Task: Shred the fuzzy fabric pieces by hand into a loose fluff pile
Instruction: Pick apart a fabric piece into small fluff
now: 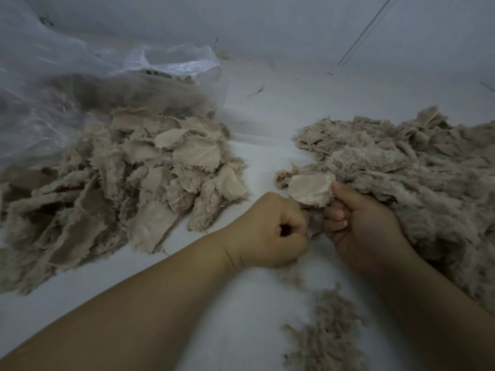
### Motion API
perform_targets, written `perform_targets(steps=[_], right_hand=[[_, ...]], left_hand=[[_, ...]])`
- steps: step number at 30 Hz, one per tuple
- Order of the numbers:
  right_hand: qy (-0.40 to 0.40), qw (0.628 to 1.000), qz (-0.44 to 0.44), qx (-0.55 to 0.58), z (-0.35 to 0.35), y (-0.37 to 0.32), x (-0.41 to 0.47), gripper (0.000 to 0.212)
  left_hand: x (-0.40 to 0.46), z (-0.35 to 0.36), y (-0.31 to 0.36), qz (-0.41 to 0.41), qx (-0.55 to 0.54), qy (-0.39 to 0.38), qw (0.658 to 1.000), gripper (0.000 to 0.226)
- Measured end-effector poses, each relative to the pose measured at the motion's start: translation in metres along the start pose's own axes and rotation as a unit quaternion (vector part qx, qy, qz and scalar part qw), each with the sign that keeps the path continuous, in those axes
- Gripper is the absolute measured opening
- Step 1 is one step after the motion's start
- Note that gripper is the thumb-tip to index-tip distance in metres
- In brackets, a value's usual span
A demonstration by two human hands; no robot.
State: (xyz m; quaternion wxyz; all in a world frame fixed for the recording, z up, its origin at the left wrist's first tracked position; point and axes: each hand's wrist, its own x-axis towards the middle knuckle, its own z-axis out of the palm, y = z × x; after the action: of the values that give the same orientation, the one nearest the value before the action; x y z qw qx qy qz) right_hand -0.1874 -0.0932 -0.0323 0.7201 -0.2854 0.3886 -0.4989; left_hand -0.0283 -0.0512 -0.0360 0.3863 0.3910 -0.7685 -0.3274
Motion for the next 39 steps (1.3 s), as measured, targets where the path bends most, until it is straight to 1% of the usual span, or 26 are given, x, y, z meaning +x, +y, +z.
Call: perform_targets(steps=[1, 2, 3, 5, 6, 7, 9, 11, 14, 16, 17, 18, 20, 22, 25, 28, 31, 32, 34, 36, 39], right_hand=[[0.003, 1.000, 0.001, -0.001, 0.000, 0.000, 0.000, 0.027], [0.006, 1.000, 0.001, 0.000, 0.000, 0.000, 0.000, 0.027], [0.008, 1.000, 0.001, -0.002, -0.001, 0.000, 0.000, 0.027], [-0.002, 1.000, 0.001, -0.014, -0.001, 0.000, 0.000, 0.024], [-0.008, 1.000, -0.001, -0.020, -0.001, 0.001, -0.001, 0.023], [-0.014, 1.000, -0.004, -0.027, -0.001, 0.002, -0.001, 0.023], [-0.024, 0.999, -0.014, -0.046, -0.002, 0.003, -0.001, 0.023], [-0.041, 0.997, -0.020, -0.066, -0.002, 0.004, -0.002, 0.021], [-0.087, 0.986, -0.034, -0.139, -0.004, 0.005, -0.003, 0.023], [-0.083, 0.979, -0.042, -0.179, -0.004, 0.007, -0.004, 0.016], [-0.070, 0.981, -0.044, -0.178, -0.004, 0.007, -0.004, 0.010], [-0.057, 0.983, -0.043, -0.167, -0.004, 0.007, -0.003, 0.008], [-0.046, 0.989, -0.035, -0.134, -0.004, 0.006, -0.001, 0.009], [-0.039, 0.991, -0.022, -0.130, -0.003, 0.006, 0.001, 0.009], [-0.050, 0.984, -0.020, -0.168, -0.002, 0.007, 0.000, 0.033], [-0.063, 0.978, -0.026, -0.196, -0.002, 0.007, -0.002, 0.032], [-0.069, 0.979, -0.013, -0.189, -0.002, 0.006, -0.001, 0.042], [-0.074, 0.979, -0.012, -0.191, -0.002, 0.005, -0.001, 0.040], [-0.088, 0.976, -0.025, -0.197, -0.002, 0.005, -0.003, 0.029], [-0.093, 0.975, -0.039, -0.197, -0.004, 0.005, -0.004, 0.025], [-0.087, 0.980, -0.041, -0.173, -0.006, 0.007, -0.001, 0.022]], left_hand=[[0.000, 0.002, -0.002, -0.004, 0.006, 0.016, 1.000, 0.024], [0.001, 0.003, -0.005, -0.010, 0.009, 0.059, 0.998, 0.029], [0.003, 0.003, -0.008, -0.019, 0.013, 0.120, 0.993, 0.032], [0.007, 0.002, -0.013, -0.054, -0.008, 0.237, 0.970, 0.028], [0.009, 0.001, -0.013, -0.074, -0.045, 0.265, 0.960, 0.023], [0.011, -0.001, -0.014, -0.097, -0.085, 0.269, 0.955, 0.023], [0.014, -0.001, -0.016, -0.136, -0.128, 0.242, 0.952, 0.029], [0.015, 0.000, -0.017, -0.137, -0.138, 0.228, 0.954, 0.014], [0.014, 0.000, -0.016, -0.133, -0.175, 0.253, 0.942, 0.023], [0.014, -0.002, -0.014, -0.136, -0.194, 0.279, 0.931, 0.024], [0.014, -0.004, -0.013, -0.137, -0.200, 0.293, 0.925, 0.024], [0.014, -0.005, -0.013, -0.138, -0.202, 0.306, 0.920, 0.024], [0.014, -0.007, -0.013, -0.137, -0.211, 0.321, 0.913, 0.024], [0.015, -0.007, -0.012, -0.133, -0.223, 0.319, 0.912, 0.024], [0.014, -0.003, -0.010, -0.126, -0.227, 0.289, 0.922, 0.024], [0.013, -0.001, -0.009, -0.118, -0.245, 0.264, 0.925, 0.019], [0.012, -0.002, -0.009, -0.100, -0.275, 0.246, 0.924, 0.012], [0.012, -0.002, -0.009, -0.095, -0.283, 0.237, 0.924, 0.012], [0.013, -0.002, -0.010, -0.099, -0.290, 0.227, 0.925, 0.015], [0.013, -0.002, -0.010, -0.113, -0.281, 0.228, 0.925, 0.018], [0.013, -0.003, -0.010, -0.124, -0.265, 0.268, 0.918, 0.016]])
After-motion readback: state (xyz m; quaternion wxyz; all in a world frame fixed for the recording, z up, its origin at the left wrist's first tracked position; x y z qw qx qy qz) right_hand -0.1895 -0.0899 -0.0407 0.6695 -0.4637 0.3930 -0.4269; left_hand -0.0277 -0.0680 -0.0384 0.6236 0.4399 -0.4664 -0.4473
